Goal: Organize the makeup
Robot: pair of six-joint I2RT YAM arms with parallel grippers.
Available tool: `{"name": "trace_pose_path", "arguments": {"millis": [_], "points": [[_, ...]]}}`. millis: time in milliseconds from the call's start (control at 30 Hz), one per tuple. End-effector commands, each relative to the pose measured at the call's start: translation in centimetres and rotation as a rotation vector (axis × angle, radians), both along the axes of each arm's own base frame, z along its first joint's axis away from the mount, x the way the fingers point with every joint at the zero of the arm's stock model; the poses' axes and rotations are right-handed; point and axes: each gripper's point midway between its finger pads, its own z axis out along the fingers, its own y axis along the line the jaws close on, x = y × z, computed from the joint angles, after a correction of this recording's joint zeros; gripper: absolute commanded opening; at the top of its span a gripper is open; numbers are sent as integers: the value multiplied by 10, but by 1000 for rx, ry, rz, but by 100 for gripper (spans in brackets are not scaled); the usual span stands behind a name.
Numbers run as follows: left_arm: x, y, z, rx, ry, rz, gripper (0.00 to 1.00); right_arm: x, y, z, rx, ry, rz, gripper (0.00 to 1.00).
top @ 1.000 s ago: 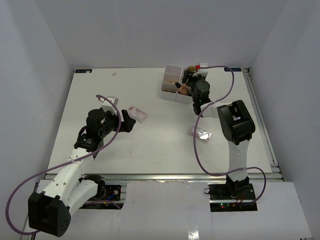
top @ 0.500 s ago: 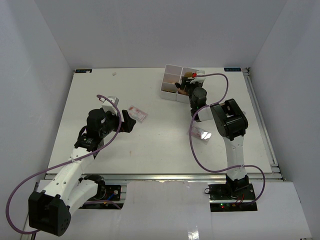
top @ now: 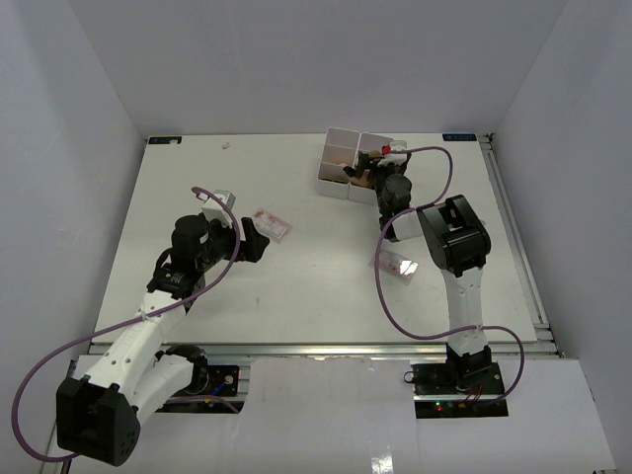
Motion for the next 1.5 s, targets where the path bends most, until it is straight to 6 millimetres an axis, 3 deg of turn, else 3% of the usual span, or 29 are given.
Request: {"name": "trace_pose_path", "arguments": {"millis": [0, 367, 500, 567, 633, 700, 767, 900, 967, 1033, 1167, 1367, 1467], "points": [[1, -2, 5, -7, -27, -17, 98, -23, 2, 89, 97, -286, 31, 90], [-1, -6, 7, -23, -29, -38, 98, -52, -14, 153, 103, -274, 121, 90], [-1, -8, 6, -40, -14, -39, 98, -57, -17, 135, 0, 5, 271, 90], [0, -9, 3, -58, 8, -30, 98, -69, -23, 140, -74, 61, 360, 90], [3, -12, -3, -83, 52, -14, 98, -101, -24, 119, -158, 180, 544, 90], [6, -14, -14, -99, 116, -3, 98, -135, -27, 121, -265, 190, 675, 90], [8, -16, -20, -114, 165, 10, 98, -167, -31, 111, -305, 250, 795, 90], [9, -18, -22, -110, 193, 6, 98, -214, -51, 85, -294, 474, 853, 90], [4, -20, -10, -124, 153, -19, 98, -234, -65, 67, -358, 585, 843, 90], [-1, -21, -5, -134, 132, -38, 98, -244, -91, 54, -359, 669, 793, 90], [-11, -28, 10, -162, 94, -96, 98, -272, -114, 28, -393, 776, 785, 90], [-21, -32, 22, -185, 55, -142, 98, -305, -109, 0, -487, 890, 941, 90], [-23, -34, 25, -192, 48, -154, 98, -307, -99, -15, -552, 946, 943, 90]]}}
